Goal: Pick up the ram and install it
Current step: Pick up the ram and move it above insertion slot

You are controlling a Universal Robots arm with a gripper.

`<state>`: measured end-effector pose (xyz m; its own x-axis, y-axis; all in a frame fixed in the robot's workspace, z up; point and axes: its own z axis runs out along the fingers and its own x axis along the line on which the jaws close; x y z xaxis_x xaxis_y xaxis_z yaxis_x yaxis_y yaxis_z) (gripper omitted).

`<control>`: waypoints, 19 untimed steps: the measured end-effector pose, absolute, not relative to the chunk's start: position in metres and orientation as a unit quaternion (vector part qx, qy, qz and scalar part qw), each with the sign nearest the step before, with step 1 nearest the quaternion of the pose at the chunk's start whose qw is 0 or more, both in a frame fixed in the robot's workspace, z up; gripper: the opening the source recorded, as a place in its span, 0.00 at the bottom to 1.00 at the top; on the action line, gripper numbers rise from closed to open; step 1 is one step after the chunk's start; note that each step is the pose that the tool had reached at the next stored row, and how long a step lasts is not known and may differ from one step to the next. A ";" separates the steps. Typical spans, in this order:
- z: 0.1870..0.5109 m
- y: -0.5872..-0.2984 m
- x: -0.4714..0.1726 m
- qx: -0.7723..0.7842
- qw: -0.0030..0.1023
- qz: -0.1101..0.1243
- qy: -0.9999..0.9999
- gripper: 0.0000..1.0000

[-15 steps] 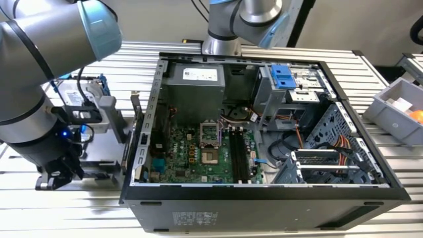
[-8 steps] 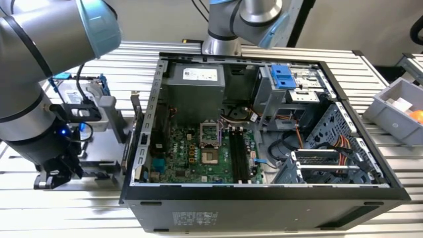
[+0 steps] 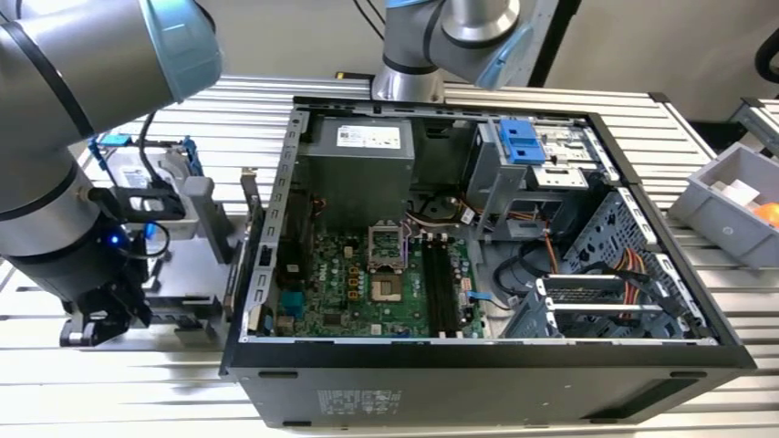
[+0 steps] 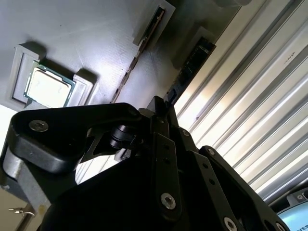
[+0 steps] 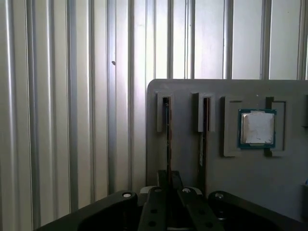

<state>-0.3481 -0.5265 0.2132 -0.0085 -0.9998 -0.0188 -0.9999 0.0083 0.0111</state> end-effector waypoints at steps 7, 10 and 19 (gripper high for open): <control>0.215 -0.526 -0.348 -0.704 0.003 0.011 0.710 0.00; 0.216 -0.526 -0.348 -0.704 0.003 0.011 0.710 0.00; 0.220 -0.526 -0.348 -0.704 0.003 0.011 0.710 0.00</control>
